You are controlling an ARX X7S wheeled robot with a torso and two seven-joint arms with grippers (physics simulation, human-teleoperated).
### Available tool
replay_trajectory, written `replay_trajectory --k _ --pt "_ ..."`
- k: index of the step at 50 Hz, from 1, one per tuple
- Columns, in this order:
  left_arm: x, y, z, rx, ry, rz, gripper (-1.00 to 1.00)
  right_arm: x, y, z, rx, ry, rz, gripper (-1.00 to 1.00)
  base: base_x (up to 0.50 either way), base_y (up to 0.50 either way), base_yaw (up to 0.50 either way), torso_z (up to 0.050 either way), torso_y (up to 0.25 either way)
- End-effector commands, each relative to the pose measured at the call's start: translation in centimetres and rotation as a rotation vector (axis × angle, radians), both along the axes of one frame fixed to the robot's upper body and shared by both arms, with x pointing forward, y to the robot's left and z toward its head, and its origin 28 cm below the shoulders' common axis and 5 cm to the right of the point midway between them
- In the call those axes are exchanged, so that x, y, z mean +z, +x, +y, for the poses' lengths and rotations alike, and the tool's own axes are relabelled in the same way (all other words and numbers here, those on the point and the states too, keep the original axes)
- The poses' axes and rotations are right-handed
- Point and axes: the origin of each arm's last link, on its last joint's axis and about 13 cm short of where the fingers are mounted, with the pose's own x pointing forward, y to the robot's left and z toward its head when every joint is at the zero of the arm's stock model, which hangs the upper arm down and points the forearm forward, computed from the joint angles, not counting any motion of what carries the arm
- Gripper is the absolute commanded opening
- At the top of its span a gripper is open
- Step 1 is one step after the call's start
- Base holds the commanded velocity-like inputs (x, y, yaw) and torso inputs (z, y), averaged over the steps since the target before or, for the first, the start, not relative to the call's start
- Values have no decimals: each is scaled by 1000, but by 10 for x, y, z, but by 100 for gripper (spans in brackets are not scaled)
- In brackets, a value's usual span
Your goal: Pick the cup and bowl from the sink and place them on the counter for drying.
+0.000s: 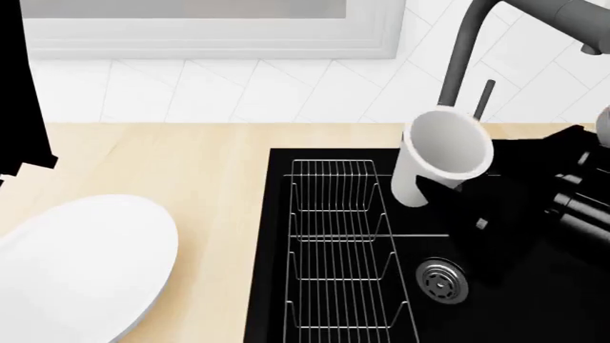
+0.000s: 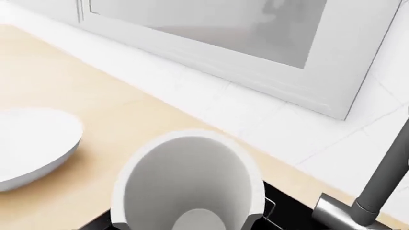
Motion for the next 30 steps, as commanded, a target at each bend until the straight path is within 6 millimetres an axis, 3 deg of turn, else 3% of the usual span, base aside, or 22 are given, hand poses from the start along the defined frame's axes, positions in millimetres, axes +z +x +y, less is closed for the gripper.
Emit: replay_trajectory --k 1,17,30 --pt "0 0 0 0 -2 -1 100 42 1 16 115 -61 -106 -100 0 0 0 0 0" --pt "3 0 1 4 2 -4 100 68 21 44 227 -96 -117 -100 0 0 0 0 0" --pt "1 1 1 9 -1 -1 100 74 55 78 319 -100 -96 -100 0 0 0 0 0"
